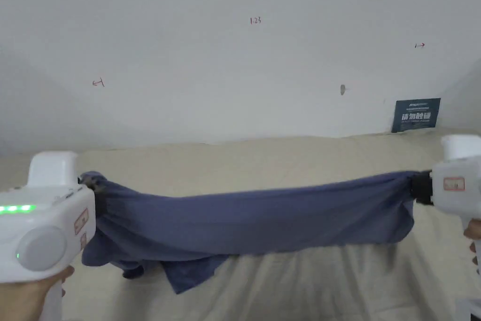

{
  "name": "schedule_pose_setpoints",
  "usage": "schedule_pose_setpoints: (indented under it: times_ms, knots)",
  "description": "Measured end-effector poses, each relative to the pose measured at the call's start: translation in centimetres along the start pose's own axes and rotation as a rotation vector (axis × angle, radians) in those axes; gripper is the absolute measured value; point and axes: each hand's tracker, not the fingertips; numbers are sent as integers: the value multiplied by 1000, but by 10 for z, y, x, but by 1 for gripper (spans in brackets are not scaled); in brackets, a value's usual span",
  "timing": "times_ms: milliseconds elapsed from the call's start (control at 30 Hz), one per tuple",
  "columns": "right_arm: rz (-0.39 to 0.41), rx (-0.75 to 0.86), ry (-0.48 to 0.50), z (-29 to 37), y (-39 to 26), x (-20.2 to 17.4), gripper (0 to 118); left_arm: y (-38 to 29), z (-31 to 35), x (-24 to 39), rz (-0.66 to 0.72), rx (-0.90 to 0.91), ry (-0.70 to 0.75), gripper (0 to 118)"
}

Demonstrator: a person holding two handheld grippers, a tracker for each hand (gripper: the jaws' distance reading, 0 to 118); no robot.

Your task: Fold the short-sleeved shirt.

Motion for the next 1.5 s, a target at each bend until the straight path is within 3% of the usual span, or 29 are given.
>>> schedule_pose_setpoints:
  times_ms: [233,400,500,600,767,1067,1400,1467,1500]
  knots:
    - [-13,-209,10,14,-116,13,17,-91,17,-5,86,-201,15,2]
    - [-20,-304,1,19,-167,33,17,-135,44,-2,74,-305,-12,2]
    - [-109,-322,27,29,-184,41,17,-156,61,-6,126,-341,-8,2]
    - [-51,-333,14,45,-197,42,17,-173,85,-10,149,-351,-6,2]
    - [-89,-322,38,88,-218,53,17,-195,131,-18,128,-380,-11,2]
    - [-10,-353,36,176,-283,52,17,-229,209,-29,88,-395,-6,2]
    - [-36,-432,39,199,-340,53,17,-277,232,-39,162,-464,-1,3]
    - [-25,-415,26,200,-340,49,17,-282,228,-35,149,-489,-5,10]
    - [-16,-406,30,198,-339,48,21,-285,227,-33,133,-493,3,31]
